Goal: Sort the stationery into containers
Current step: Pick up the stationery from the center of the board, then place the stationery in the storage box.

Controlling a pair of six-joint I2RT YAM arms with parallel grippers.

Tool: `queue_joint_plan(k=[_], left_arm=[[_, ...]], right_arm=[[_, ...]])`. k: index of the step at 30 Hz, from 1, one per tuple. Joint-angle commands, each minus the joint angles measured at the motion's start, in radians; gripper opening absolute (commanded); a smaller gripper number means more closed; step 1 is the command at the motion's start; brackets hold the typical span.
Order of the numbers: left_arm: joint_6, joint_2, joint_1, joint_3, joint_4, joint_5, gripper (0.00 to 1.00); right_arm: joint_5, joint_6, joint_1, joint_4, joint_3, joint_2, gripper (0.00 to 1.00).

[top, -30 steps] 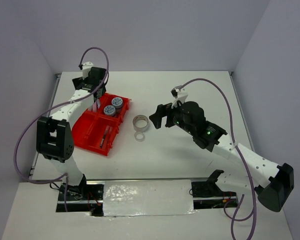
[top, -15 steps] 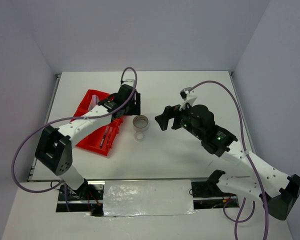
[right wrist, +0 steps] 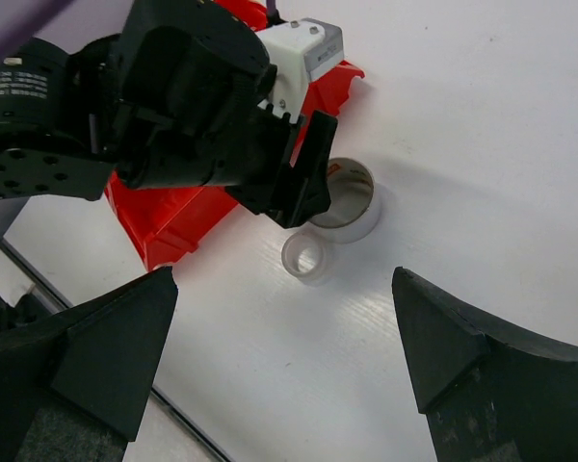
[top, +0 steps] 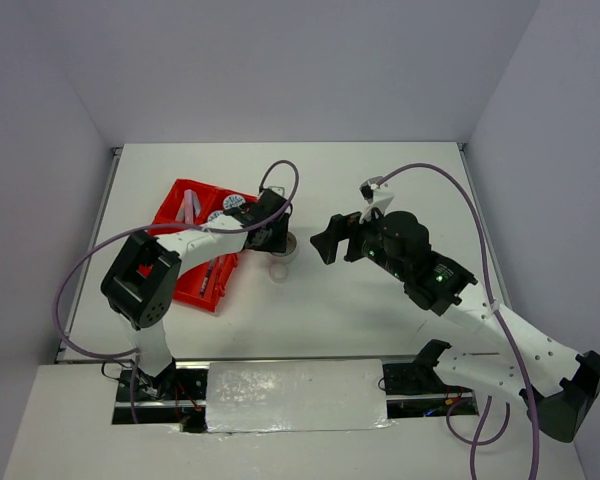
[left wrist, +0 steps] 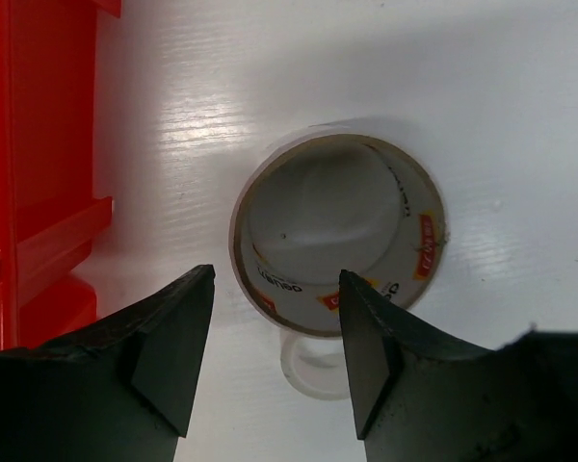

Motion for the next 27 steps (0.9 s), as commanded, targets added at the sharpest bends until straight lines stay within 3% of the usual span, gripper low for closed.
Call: queue_joint_plan(k=[1,3,4,6,7,9,11,14,16,21,27], left_arm=[[-0.020,0.030,0.002,0.022,0.012,-0.049,0.65],[-0.023,0.056,0.002,0.028,0.012,-0.054,0.62],[-0.024,0.067,0.002,0.029,0.012,-0.055,0.49],[-0.029,0.093,0.002,0.035,0.014,-0.054,0.38],[-0.030,0.099,0.002,0.039,0.014,-0.046,0.24],[-0.040,0.090,0.002,0.033,0.036,-0.028,0.08],[-0.055,0.022,0.002,0.005,0.093,0.004,0.00],[-0.078,-0.127,0.002,-0.033,0.156,-0.003,0.00],[-0.113,-0.227,0.005,-0.034,0.140,-0.111,0.00],[-0.282,-0.365,0.065,-0.009,-0.154,-0.397,0.00],[-0.463,-0.612,0.372,-0.202,-0.238,-0.402,0.00]], right_arm=[[-0.015,-0.003,-0.003,0.018,-0.009,-0.002,1.00],[-0.018,-0.002,-0.002,0.020,-0.006,0.007,1.00],[-0.020,-0.002,-0.003,0.023,-0.006,0.010,1.00],[-0.024,-0.002,-0.003,0.021,-0.002,0.015,1.00],[-0.024,-0.003,-0.003,0.020,0.000,0.015,1.00],[-0.021,-0.005,-0.003,0.015,0.005,0.013,1.00],[-0.018,-0.006,-0.003,0.012,0.008,0.006,1.00],[-0.009,-0.008,-0.005,0.013,0.006,-0.002,1.00],[-0.007,-0.006,-0.005,0.012,0.003,-0.005,1.00],[-0.014,-0.006,-0.003,0.027,-0.020,-0.014,1.00],[-0.049,-0.002,-0.003,0.058,-0.040,-0.010,1.00]])
